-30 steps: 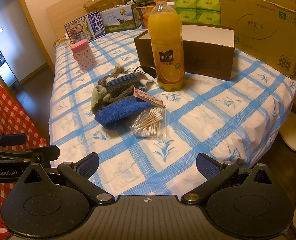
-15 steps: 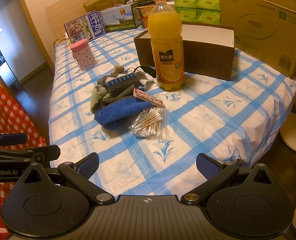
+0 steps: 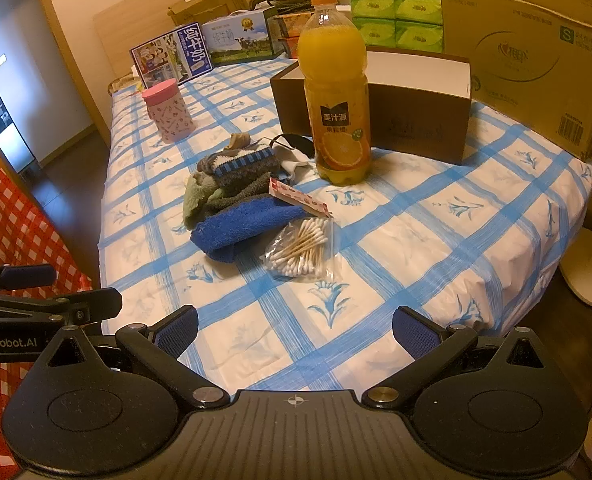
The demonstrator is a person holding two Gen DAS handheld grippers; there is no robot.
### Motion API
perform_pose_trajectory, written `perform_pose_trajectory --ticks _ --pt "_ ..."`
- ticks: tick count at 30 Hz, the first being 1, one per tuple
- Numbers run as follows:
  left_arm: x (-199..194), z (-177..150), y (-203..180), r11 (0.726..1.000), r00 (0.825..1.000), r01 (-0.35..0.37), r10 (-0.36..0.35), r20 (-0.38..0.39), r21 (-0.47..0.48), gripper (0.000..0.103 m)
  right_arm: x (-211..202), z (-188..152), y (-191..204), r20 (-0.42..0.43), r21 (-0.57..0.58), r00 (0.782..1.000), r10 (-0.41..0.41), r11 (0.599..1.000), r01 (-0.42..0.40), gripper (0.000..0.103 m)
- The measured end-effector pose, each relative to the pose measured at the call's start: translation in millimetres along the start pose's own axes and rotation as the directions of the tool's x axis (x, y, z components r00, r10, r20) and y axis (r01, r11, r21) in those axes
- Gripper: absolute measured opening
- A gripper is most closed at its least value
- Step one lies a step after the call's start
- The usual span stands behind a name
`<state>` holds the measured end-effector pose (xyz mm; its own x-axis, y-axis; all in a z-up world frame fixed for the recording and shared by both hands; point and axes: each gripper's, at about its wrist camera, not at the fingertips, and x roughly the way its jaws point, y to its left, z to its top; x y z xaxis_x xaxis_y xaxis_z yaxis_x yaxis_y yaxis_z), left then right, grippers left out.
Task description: Organize soft objects
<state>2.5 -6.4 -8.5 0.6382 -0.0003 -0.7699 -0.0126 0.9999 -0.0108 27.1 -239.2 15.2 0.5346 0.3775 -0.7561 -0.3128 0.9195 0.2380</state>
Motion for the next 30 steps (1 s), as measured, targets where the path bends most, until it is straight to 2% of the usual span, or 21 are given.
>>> perform_pose_trajectory --ticks 30 --pt "4.5 1.0 -1.5 1.0 1.0 -0.001 0.001 -0.003 0.0 0.095 2.6 0.8 -0.4 0.0 0.0 1.0 0.0 1.0 0.0 0.103"
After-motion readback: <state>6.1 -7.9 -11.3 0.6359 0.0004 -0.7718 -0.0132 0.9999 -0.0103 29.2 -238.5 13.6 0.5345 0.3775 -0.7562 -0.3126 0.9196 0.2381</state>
